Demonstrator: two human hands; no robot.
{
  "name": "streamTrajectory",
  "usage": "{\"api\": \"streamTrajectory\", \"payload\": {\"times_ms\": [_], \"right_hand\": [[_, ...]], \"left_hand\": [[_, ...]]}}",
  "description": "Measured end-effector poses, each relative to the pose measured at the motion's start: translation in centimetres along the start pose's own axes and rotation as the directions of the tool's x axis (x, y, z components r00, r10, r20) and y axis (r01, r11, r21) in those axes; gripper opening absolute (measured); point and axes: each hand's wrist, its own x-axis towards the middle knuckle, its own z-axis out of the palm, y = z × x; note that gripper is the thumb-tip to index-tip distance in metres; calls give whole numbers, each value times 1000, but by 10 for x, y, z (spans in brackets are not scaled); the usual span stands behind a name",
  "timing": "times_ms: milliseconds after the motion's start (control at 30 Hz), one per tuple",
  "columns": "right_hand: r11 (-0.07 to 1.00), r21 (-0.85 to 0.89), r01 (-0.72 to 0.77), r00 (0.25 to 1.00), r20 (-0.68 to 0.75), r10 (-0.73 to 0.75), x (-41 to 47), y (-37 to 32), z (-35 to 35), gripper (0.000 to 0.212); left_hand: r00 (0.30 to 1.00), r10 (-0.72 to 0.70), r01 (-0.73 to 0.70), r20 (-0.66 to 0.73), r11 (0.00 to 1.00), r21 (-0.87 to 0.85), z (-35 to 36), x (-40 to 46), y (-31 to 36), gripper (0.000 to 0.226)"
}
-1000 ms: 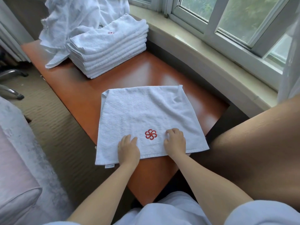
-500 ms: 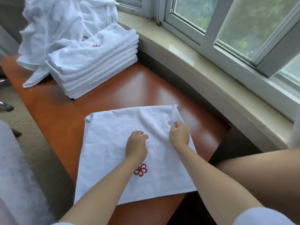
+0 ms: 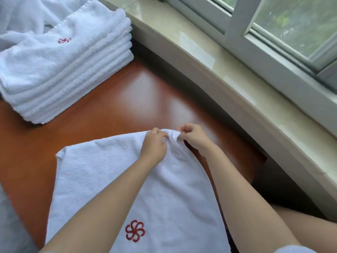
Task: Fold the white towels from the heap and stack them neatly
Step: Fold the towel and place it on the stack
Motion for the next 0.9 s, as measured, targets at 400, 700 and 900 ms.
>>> {"api": "streamTrajectory", "payload": {"times_ms": [400,700,900], "right_hand": [[975,-140,174,958,-205,-200,5,3,-4,38],[833,-536,138,965,-117,-235,10,0,-18,50],[830,-553,79,971,-147,-190,11,3,0,29]], "left_hand": [[993,-116,114,-9,984,-135,7,4,1,45],[990,-138,139,38,990,-31,8,3,2,46],[986,-163,165,41,985,-57,7,6,3,47]]}}
